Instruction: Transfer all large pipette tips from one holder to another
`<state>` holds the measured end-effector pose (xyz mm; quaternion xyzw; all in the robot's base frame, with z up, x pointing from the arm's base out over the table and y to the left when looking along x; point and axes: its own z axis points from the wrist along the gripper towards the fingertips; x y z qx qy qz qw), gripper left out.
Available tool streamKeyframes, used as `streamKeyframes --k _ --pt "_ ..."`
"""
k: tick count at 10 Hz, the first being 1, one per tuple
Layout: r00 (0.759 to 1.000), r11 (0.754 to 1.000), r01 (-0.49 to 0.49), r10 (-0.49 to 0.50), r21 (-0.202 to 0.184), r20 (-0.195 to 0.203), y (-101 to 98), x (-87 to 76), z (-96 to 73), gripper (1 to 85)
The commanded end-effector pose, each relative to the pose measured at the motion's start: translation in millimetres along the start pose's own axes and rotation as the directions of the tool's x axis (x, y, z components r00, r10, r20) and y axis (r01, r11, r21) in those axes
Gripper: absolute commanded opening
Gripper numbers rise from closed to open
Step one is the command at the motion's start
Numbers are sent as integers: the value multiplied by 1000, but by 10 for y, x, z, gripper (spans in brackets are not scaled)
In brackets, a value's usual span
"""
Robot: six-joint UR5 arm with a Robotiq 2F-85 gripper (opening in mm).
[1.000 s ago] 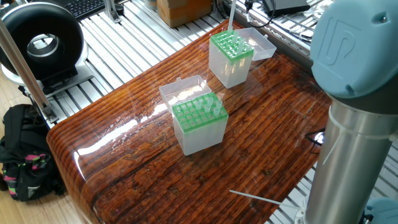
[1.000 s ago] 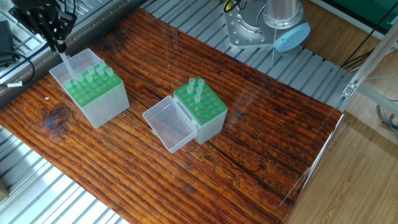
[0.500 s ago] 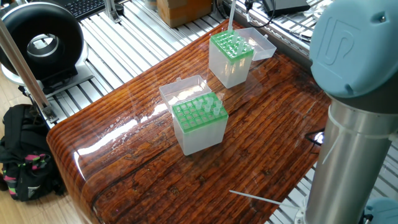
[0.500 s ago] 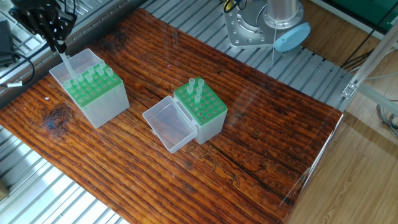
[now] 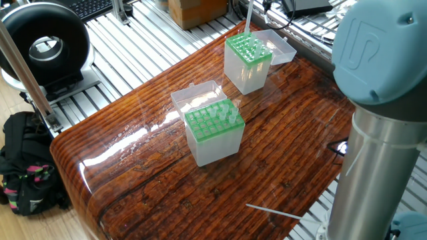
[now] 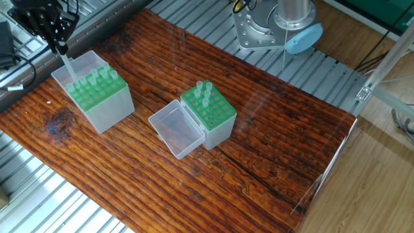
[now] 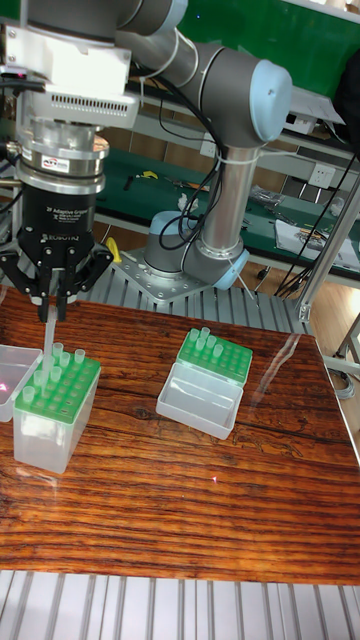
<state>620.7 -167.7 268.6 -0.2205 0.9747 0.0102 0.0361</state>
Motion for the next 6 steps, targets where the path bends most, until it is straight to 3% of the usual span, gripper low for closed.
streamKeyframes --k 1,6 --pt "1000 1000 25 -25 -19 12 24 -44 -30 283" --pt "1000 1000 10 -10 -29 10 87 -120 -86 297"
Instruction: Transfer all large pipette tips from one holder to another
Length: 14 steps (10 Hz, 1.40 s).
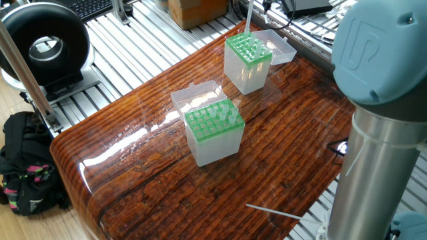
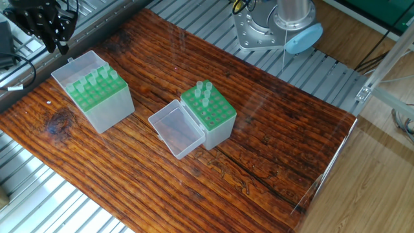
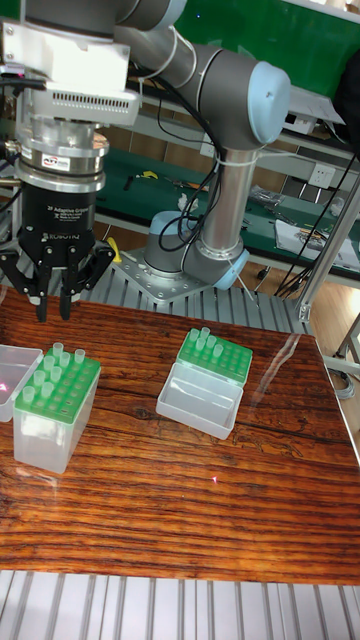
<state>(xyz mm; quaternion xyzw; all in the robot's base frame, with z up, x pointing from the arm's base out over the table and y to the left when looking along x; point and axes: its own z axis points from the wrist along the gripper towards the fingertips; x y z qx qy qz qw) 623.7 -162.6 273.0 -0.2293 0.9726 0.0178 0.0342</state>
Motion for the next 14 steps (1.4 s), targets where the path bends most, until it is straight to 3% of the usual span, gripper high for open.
streamKeyframes --k 1,3,5,7,9,10,12,14 --pt "1000 999 -25 25 -28 12 123 -110 -75 297" --pt "999 999 -46 46 -30 -6 280 -148 -131 293" --pt "997 996 -79 79 -48 -3 719 -183 -192 287" --pt "993 993 -119 119 -25 -14 1135 -63 -183 267" --pt "995 993 -95 97 -68 24 1494 71 -74 283" --pt "995 995 -99 99 -23 7 1399 160 -58 263" --pt "995 995 -99 100 30 -27 1257 248 -59 183" --pt "997 998 -33 36 49 -69 1207 354 -66 183"
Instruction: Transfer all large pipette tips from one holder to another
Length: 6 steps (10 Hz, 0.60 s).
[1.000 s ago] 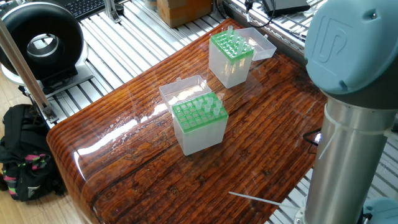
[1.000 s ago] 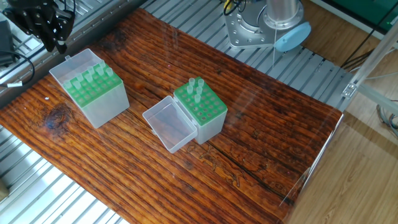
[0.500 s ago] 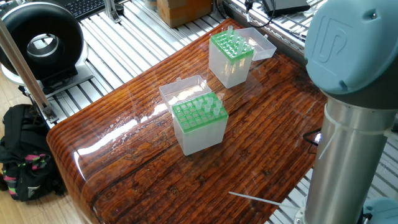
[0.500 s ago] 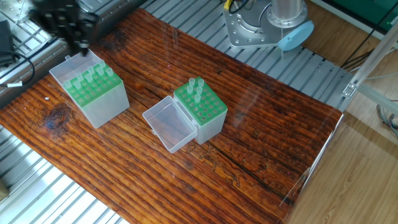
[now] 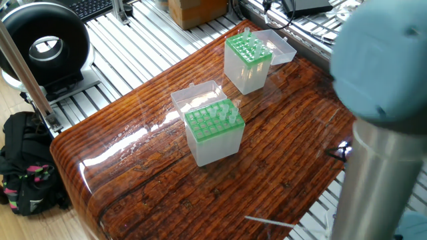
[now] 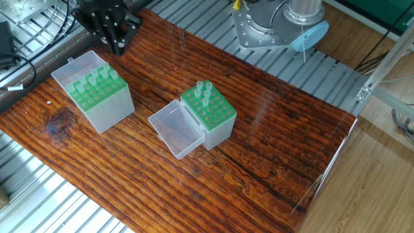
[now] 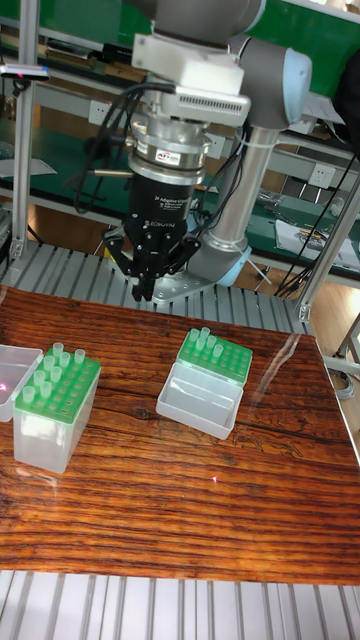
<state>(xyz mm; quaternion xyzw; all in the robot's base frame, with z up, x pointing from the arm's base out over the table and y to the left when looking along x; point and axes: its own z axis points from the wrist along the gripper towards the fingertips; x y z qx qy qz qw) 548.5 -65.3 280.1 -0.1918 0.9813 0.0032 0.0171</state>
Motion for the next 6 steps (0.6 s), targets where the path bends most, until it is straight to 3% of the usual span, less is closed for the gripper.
streamKeyframes --k 1,3,4,5,6 --pt "996 996 82 -80 44 -26 -60 103 3 187" --pt "972 972 235 -234 26 -27 -21 99 5 253" --pt "965 965 261 -261 -1 -22 48 101 6 293" --pt "969 969 247 -247 2 -12 47 76 6 293" --pt "976 976 219 -219 -6 -8 277 5 85 293"
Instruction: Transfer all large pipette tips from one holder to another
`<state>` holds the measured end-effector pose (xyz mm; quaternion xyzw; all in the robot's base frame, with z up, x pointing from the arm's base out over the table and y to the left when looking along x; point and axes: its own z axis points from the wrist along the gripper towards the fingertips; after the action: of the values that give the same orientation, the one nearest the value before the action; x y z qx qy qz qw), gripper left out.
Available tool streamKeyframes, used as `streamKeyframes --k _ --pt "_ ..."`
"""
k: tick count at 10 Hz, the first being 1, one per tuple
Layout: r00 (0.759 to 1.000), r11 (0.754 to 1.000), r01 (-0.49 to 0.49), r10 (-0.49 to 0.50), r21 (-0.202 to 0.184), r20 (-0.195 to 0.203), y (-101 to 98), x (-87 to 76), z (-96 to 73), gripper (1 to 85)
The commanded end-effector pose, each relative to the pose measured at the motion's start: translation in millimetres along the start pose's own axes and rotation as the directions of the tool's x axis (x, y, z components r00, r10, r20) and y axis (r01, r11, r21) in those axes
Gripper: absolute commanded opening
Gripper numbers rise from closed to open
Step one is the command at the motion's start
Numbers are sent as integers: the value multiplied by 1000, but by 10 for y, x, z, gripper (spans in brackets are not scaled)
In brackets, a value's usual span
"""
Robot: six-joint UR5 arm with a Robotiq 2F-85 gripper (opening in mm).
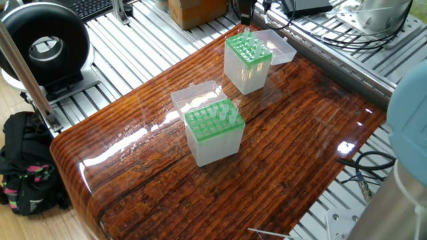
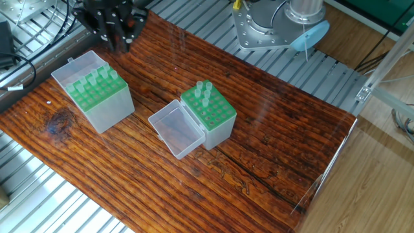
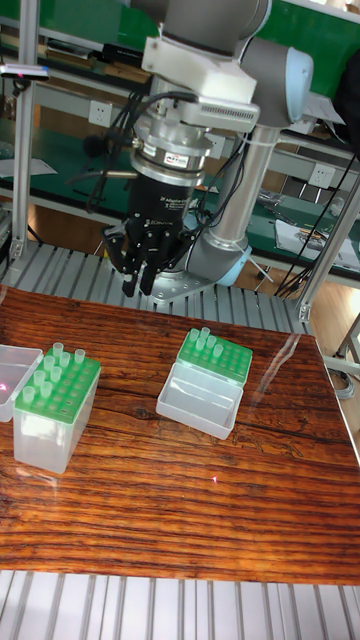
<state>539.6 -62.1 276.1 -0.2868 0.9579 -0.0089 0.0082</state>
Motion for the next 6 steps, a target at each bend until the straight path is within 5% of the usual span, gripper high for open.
streamKeyframes --k 1,2,5,6 --pt "1000 999 11 -10 -43 23 440 -191 115 287" --pt "999 996 9 -5 -87 40 704 -254 186 287" --pt "994 995 -53 61 -83 91 1005 -474 487 287" --pt "981 985 -145 155 -89 113 1052 -636 524 287"
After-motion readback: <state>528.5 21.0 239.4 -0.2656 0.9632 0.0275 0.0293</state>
